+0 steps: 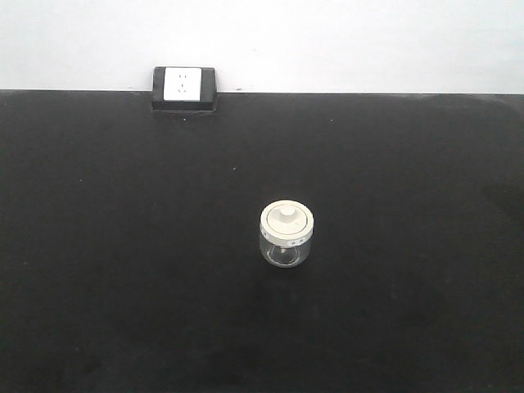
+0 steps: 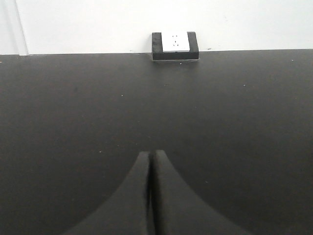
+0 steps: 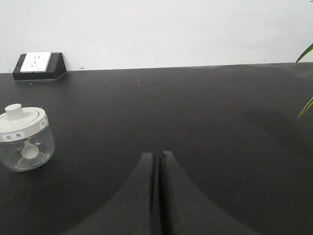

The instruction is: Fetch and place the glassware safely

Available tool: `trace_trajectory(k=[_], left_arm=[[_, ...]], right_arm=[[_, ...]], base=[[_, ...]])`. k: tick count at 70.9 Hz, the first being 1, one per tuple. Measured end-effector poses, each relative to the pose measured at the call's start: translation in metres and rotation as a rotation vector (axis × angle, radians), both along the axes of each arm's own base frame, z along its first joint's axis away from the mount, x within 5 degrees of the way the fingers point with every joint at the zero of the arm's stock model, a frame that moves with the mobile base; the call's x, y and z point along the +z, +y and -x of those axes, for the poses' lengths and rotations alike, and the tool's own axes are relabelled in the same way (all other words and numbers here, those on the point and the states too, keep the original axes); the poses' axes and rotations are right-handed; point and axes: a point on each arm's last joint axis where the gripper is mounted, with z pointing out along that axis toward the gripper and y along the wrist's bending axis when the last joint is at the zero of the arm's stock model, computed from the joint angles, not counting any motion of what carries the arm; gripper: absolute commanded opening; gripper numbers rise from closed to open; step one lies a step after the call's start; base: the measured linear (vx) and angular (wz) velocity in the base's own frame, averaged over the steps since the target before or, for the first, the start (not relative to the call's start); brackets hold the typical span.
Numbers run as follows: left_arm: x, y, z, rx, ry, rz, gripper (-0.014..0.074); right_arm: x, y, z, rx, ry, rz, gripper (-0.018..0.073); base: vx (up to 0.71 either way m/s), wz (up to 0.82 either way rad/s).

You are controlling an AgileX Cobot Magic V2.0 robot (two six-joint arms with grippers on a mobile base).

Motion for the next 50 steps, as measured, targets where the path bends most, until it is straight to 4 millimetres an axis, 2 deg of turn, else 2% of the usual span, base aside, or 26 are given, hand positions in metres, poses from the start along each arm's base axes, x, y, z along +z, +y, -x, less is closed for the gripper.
trace_trajectory(k=[50], left_arm=[[0.0,0.0,0.0,0.0,0.0,0.0,-0.0007]], right_arm=[[0.0001,0.0,0.0,0.0,-0.001,0.001,-0.0003]], base=[[0.0,0.0]])
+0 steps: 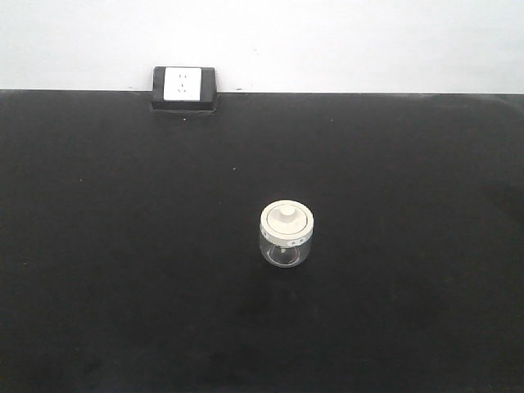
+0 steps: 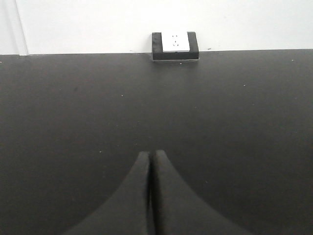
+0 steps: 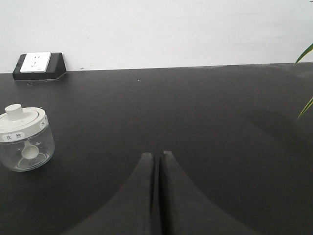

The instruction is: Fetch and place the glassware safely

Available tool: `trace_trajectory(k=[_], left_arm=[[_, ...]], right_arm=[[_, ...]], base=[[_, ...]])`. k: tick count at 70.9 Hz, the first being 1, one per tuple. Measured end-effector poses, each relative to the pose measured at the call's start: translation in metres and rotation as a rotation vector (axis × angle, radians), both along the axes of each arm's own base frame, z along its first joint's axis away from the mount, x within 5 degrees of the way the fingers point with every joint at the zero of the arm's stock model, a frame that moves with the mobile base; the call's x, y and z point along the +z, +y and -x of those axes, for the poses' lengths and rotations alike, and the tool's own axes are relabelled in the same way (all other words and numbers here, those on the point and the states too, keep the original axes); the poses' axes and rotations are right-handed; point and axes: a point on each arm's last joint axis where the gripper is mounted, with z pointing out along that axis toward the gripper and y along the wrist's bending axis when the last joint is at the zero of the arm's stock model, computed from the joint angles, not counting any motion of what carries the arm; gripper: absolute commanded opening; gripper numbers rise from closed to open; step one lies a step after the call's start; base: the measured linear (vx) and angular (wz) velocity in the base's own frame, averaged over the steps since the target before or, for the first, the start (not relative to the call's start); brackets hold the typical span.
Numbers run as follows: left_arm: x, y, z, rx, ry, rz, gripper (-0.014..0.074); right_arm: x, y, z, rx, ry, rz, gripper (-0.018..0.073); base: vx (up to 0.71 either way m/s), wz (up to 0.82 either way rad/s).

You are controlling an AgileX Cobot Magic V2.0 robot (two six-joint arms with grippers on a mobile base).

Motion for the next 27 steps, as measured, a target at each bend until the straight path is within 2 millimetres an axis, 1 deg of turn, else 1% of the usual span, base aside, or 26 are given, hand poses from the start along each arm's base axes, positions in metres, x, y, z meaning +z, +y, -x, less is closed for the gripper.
trace_trajectory(k=[27], left_arm=[[0.0,0.0,0.0,0.0,0.0,0.0,-0.0007]], right_arm=[[0.0001,0.0,0.0,0.0,-0.001,0.0,-0.0003]], base=[[0.0,0.0]])
